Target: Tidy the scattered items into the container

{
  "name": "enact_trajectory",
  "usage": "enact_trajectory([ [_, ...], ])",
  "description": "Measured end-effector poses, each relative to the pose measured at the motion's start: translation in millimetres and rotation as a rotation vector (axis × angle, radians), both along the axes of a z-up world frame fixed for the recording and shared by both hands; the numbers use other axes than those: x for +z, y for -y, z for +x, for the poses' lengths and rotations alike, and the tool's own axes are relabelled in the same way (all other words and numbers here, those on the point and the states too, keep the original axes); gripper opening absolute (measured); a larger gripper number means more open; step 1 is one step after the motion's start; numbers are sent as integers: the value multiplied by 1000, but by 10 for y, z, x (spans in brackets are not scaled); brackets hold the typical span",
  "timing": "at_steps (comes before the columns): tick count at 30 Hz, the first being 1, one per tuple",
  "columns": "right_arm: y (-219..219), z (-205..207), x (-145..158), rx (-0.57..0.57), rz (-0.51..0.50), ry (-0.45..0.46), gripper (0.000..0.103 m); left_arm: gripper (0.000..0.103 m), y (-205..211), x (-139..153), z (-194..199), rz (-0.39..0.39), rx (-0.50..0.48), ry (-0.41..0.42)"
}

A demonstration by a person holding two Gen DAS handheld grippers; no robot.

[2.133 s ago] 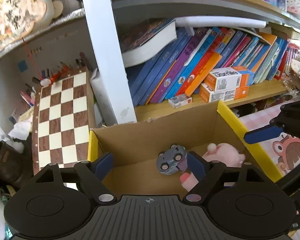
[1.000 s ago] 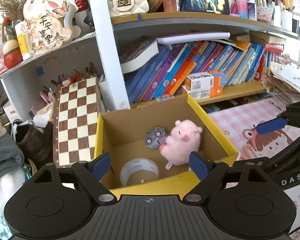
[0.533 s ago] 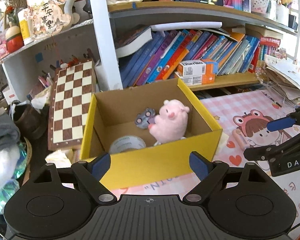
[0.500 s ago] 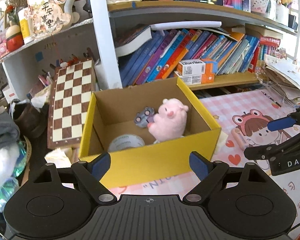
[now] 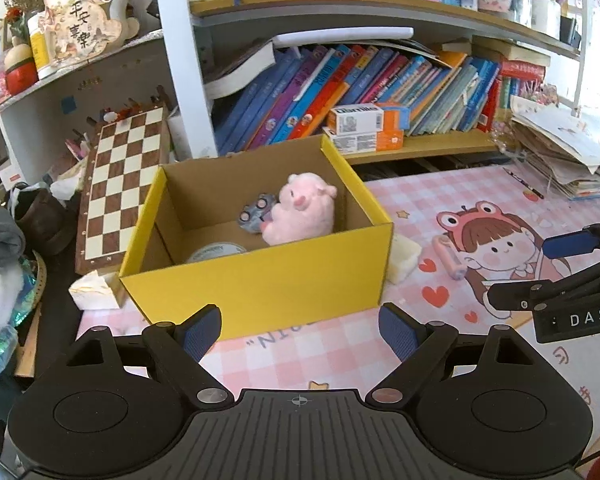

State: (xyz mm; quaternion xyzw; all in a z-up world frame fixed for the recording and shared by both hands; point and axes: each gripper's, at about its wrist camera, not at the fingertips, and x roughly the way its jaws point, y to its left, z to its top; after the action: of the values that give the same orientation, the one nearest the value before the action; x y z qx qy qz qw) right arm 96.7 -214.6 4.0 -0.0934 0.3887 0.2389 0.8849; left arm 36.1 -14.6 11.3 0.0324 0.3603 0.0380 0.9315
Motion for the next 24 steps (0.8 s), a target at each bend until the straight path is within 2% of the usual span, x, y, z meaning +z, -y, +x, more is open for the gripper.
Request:
enact_trajectory([
  [11,264,-72,-45,-44,17,-12,86,88,267,-44,-46,12,-32,-14],
  [24,595,-43,-94,-109,25,-13,88,88,644,-100,80,38,-109,-28],
])
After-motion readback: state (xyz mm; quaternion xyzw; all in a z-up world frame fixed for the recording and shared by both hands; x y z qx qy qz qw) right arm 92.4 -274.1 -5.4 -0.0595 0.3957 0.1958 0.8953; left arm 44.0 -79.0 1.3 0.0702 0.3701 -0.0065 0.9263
